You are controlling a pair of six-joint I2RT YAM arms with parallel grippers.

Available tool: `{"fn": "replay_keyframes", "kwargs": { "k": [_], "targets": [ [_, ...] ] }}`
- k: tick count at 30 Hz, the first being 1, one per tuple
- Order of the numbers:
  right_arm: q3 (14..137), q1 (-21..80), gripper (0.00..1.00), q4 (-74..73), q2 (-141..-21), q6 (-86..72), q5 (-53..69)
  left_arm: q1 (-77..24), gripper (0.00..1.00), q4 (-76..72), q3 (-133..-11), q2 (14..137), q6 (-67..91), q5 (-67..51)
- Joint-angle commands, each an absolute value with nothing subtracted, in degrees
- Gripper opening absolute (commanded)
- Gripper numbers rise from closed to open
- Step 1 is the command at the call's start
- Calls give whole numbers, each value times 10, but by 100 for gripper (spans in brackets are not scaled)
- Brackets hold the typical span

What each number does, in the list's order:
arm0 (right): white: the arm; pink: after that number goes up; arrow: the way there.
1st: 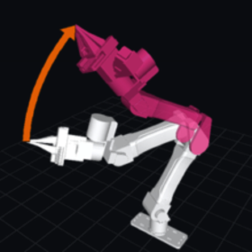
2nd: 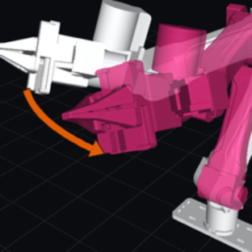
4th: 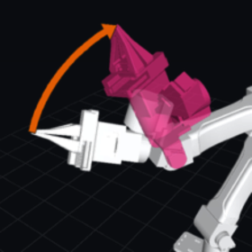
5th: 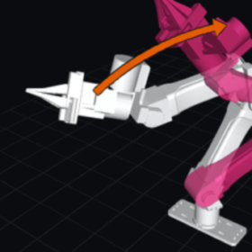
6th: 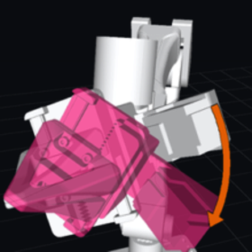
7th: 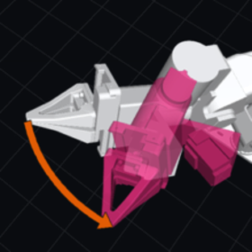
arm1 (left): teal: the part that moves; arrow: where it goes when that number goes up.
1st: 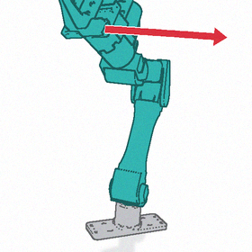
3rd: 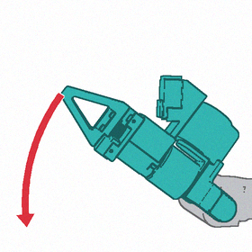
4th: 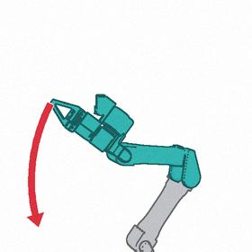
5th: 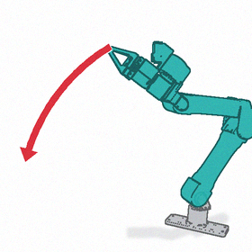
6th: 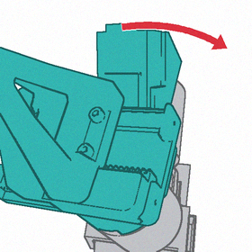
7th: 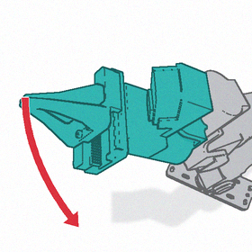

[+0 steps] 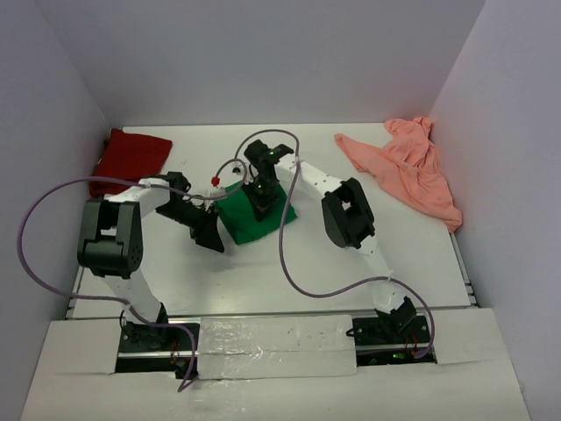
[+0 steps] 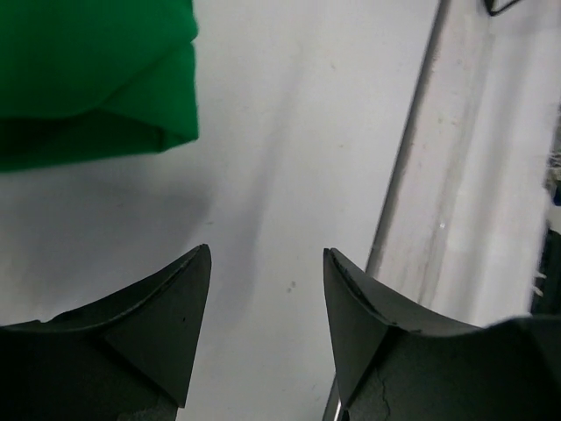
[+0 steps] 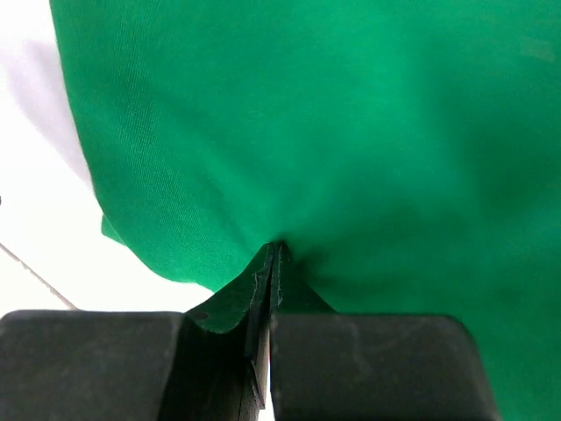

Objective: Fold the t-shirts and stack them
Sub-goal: Smooth out wrinkles on the folded tshirt

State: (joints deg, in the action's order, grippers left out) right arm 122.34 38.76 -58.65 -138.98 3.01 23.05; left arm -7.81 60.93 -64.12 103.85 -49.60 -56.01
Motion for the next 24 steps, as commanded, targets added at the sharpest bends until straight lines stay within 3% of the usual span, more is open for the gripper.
{"fn": "replay_keyframes", "kwargs": {
  "k": [1, 10, 19, 24],
  "targets": [
    [1261, 377, 0, -577, -1367, 28, 204, -80, 63, 464, -614, 971, -360, -508],
    [1260, 375, 0, -514, -1353, 1, 193, -83, 62, 175, -525, 917, -140, -384],
    [1269, 374, 0, -408, -1354, -79, 158, -118, 61, 107, -525, 927, -74, -471],
    [1306, 371, 0, -414, -1369, -86, 137, -179, 61, 145, -533, 928, -90, -533]
  ]
}}
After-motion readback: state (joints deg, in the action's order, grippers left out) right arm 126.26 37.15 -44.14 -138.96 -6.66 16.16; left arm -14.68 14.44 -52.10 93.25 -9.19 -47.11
